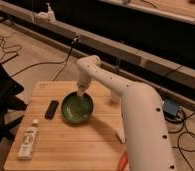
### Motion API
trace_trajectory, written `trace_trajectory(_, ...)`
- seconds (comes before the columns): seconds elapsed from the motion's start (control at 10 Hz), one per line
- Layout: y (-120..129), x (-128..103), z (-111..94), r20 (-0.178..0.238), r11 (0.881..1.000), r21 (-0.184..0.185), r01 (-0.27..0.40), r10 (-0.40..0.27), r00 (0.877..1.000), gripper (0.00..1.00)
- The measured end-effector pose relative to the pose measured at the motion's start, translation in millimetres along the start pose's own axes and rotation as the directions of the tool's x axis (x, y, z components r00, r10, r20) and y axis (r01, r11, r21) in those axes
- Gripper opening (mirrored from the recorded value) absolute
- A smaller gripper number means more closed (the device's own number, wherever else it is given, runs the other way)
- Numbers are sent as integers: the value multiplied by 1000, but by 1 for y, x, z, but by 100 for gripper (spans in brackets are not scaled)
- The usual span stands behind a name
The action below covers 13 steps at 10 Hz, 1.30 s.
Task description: Drag the ceramic bowl in a circle
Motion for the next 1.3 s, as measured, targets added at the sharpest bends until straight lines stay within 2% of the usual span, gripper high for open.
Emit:
trace_trajectory(0.1, 21, -4, 1, 2, 999, -30, 33, -33, 999, 0)
trace_trajectory(0.2, 39, 2, 1, 2, 997, -54, 45, -45, 999, 0)
trace_trajectory(0.3, 54, 13, 1, -5, 996, -77, 41, -41, 999, 0)
trace_trajectory(0.4, 66, 36, 0, -29, 995, -96, 19, -22, 999, 0)
trace_trajectory(0.5, 68, 51, -2, -48, 995, -102, 1, -5, 999, 0)
trace_trajectory(0.6, 64, 81, -6, -93, 994, -96, -44, 35, 995, 0)
trace_trajectory(0.7, 50, 107, -11, -140, 994, -70, -87, 77, 987, 0)
trace_trajectory(0.9, 26, 121, -12, -173, 990, -36, -138, 130, 976, 0)
trace_trajectory(1.0, 13, 114, -9, -167, 988, -23, -154, 148, 975, 0)
trace_trajectory(1.2, -1, 75, -2, -124, 989, -17, -144, 141, 982, 0)
trace_trajectory(1.3, -2, 47, 1, -91, 993, -19, -114, 111, 990, 0)
